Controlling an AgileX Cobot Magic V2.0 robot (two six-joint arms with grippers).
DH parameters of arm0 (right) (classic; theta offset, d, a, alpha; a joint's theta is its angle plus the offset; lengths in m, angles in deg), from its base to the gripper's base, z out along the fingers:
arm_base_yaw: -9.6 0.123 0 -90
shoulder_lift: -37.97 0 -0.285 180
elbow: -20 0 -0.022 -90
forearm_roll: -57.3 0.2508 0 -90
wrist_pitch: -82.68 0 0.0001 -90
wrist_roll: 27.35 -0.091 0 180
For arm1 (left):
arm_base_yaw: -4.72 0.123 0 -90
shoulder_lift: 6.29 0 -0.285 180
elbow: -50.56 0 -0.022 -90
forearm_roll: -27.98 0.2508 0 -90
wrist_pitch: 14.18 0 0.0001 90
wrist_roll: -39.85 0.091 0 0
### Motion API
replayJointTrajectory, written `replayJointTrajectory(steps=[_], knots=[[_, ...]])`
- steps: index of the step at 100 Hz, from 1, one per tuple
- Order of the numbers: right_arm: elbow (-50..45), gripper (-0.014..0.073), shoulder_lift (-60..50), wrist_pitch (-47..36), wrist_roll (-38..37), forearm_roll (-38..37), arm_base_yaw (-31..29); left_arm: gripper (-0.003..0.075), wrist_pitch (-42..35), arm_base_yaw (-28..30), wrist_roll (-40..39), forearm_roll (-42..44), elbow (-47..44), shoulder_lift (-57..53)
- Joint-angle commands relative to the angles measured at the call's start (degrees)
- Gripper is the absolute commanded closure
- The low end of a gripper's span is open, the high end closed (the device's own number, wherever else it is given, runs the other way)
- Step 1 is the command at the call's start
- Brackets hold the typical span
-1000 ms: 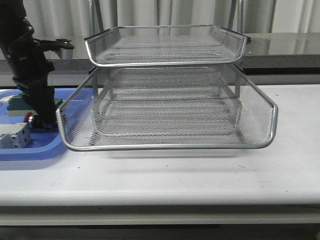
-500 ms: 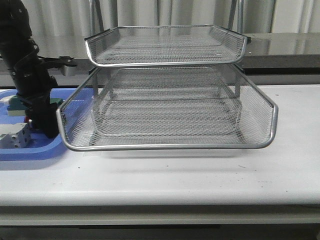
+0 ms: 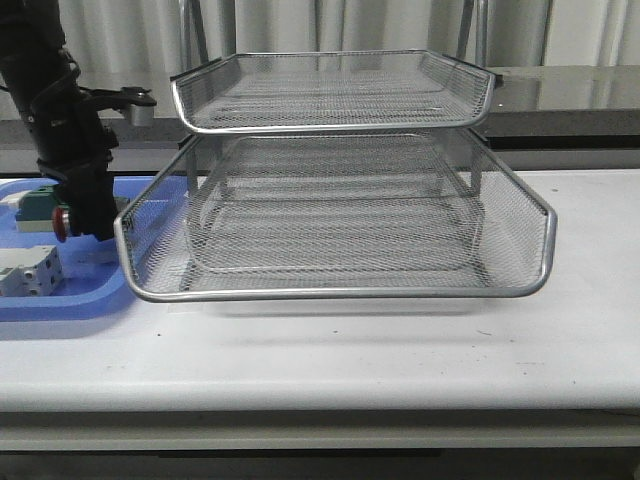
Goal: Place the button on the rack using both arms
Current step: 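Close the left gripper on the red push button's blue base, then lift the red button and carry it toward the pulled-out tray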
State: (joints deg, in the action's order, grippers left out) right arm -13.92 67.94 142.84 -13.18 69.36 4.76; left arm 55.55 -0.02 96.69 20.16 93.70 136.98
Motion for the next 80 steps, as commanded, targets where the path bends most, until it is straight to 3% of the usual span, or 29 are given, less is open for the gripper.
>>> replayJointTrajectory(steps=[1,36,56,80], knots=[[1.7,0.0654,0.6,-3.8,0.2,1.0,0.2,0.0740,3.5,-0.2,-2.5,-0.9,3.3,-4.7],[1.7,0.0654,0.6,-3.8,0.2,1.0,0.2,0.0740,3.5,-0.2,-7.8,1.6,3.7,-12.9],[1.7,0.0654,0.6,-3.8,0.2,1.0,0.2,0.0740,3.5,-0.2,-14.9,4.3,3.6,-18.8],[1.7,0.0654,0.6,-3.8,0.2,1.0,0.2,0.0740,3.5,-1.2,-15.3,4.3,-6.1,-29.3]])
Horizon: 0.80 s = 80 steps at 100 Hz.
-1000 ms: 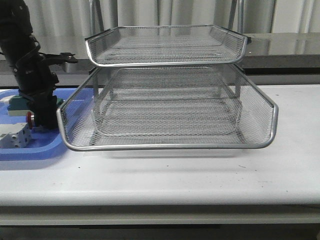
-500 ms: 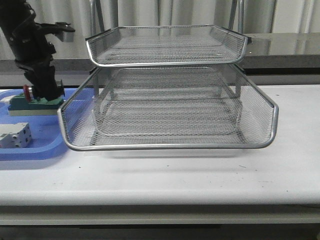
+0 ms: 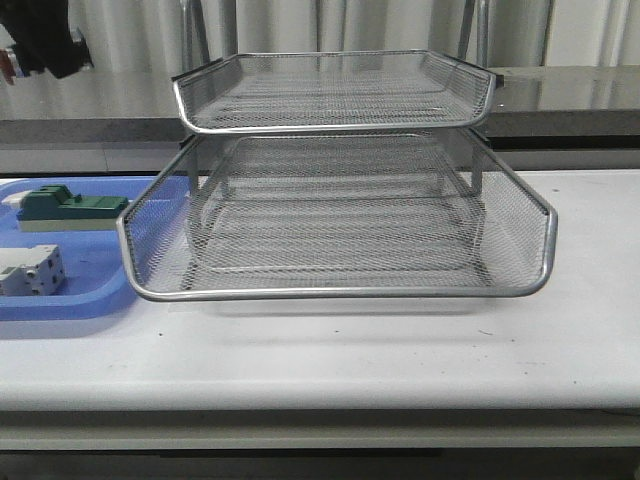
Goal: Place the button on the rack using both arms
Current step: 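Lift the red button and carry it toward the pulled-out tray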
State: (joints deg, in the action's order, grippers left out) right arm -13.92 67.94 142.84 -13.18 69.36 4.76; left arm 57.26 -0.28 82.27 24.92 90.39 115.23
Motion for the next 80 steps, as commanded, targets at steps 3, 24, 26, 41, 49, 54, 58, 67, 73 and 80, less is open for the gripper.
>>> replayJointTrajectory(steps=[3,24,26,41,49,54,58,67,73,80], knots=[[1.7,0.0654,0.6,-3.8,0.2,1.0,0.2,0.0740,1.8,-1.3,-0.9,-0.5,-4.4,-8.9],[1.7,0.0654,0.6,-3.8,0.2,1.0,0.2,0.0740,1.8,-5.7,-0.9,-1.9,-15.1,-18.5],[1.7,0.0654,0.6,-3.8,0.2,1.0,0.2,0.0740,1.8,-6.4,-0.9,-2.0,-16.0,-19.3],[1.7,0.0654,0.6,-3.8,0.2,1.0,0.2,0.0740,1.8,-12.0,-0.9,-4.0,-20.9,-24.0],[1.7,0.0654,0.6,-3.8,0.2,1.0,0.2,0.0740,1.8,-15.9,-0.9,-6.3,-22.7,-24.8],[1.7,0.0654,0.6,-3.8,0.2,1.0,0.2,0.0740,1.8,-18.4,-0.9,-7.2,-23.2,-24.8],[1.7,0.0654,0.6,-3.8,0.2,1.0,0.2,0.0740,1.8,-20.3,-0.9,-7.4,-23.7,-24.6],[1.7,0.0654,0.6,-3.8,0.2,1.0,0.2,0.0740,1.7,-25.0,-0.9,-7.4,-23.9,-23.9],[1.7,0.0654,0.6,-3.8,0.2,1.0,0.2,0.0740,0.6,-27.9,-0.9,-7.4,-23.9,-23.1],[1.7,0.0654,0.6,-3.8,0.2,1.0,0.2,0.0740,-1.5,-30.6,-0.9,-7.4,-23.9,-21.6]])
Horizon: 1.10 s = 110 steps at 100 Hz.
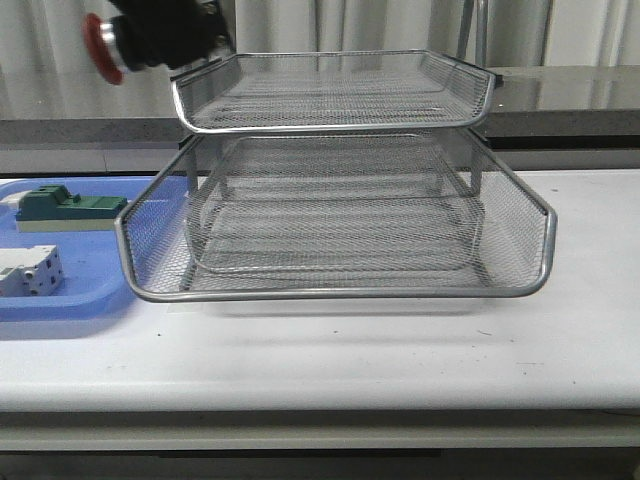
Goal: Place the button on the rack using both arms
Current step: 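Lift the red button and carry it toward the pulled-out tray, then lower the red button into the middle tray and open the left gripper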
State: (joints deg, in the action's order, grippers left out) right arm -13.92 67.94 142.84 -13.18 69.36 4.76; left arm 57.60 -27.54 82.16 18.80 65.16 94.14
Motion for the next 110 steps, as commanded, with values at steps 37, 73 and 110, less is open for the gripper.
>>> replayJointTrajectory(steps=[37,73,110], knots=[[1.7,0.0654,0.6,-3.8,0.2,1.0,0.2,0.0740,-13.3,-8.3,-0.3,-0.2,2.0,9.6],[1.7,0.0654,0.6,-3.8,0.2,1.0,0.2,0.0679,-13.9,-8.3,-0.3,2.7,3.8,14.7],[1.7,0.0654,0.6,-3.8,0.2,1.0,0.2,0.0224,-14.1,-8.3,-0.3,2.7,4.1,14.7]])
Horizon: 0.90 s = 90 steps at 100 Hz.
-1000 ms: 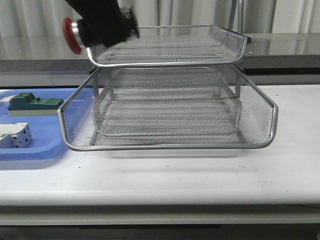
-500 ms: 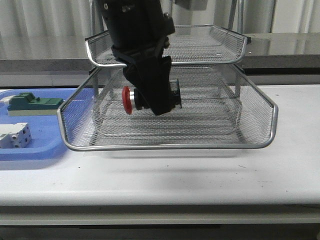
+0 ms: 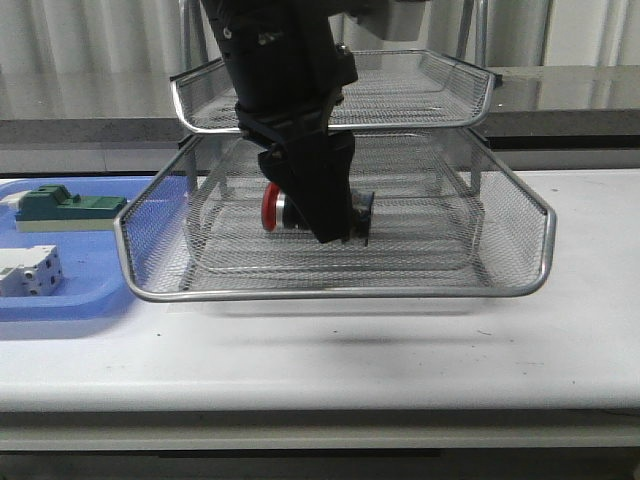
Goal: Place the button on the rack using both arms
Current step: 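Lower the red button into the middle tray and open the left gripper, then raise the left gripper away from the tray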
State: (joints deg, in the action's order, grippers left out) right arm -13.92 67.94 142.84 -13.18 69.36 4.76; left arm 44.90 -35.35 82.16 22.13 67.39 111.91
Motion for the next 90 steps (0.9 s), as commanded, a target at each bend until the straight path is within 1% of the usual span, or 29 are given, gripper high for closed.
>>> replayJointTrajectory(steps=[1,15,36,56,73,90], knots=[[1.7,0.0654,0.6,-3.8,0.2,1.0,0.2,0.0224,-1.4,-0.5,-0.3,-0.6,2.0,-3.1],[1.7,0.0654,0.6,-3.8,0.2,1.0,0.2,0.0224,0.7,-0.5,-0.4,-0.6,3.8,-3.1],[1.7,0.0654,0.6,-3.8,0.2,1.0,0.2,0.0226,10.6,-0.3,-5.9,-0.8,10.0,-3.3],[1.7,0.0654,0.6,-3.8,0.2,1.0,0.2,0.0226,14.2,0.2,-9.1,-0.9,10.3,-6.6],[1.7,0.0654,0.6,-3.8,0.2,1.0,0.2,0.0229,14.2,3.4,-10.7,-0.6,10.2,-11.1],[1.7,0.0654,0.6,-3.8,0.2,1.0,0.2,0.0230,14.2,10.0,-12.8,-0.7,8.3,-17.0]])
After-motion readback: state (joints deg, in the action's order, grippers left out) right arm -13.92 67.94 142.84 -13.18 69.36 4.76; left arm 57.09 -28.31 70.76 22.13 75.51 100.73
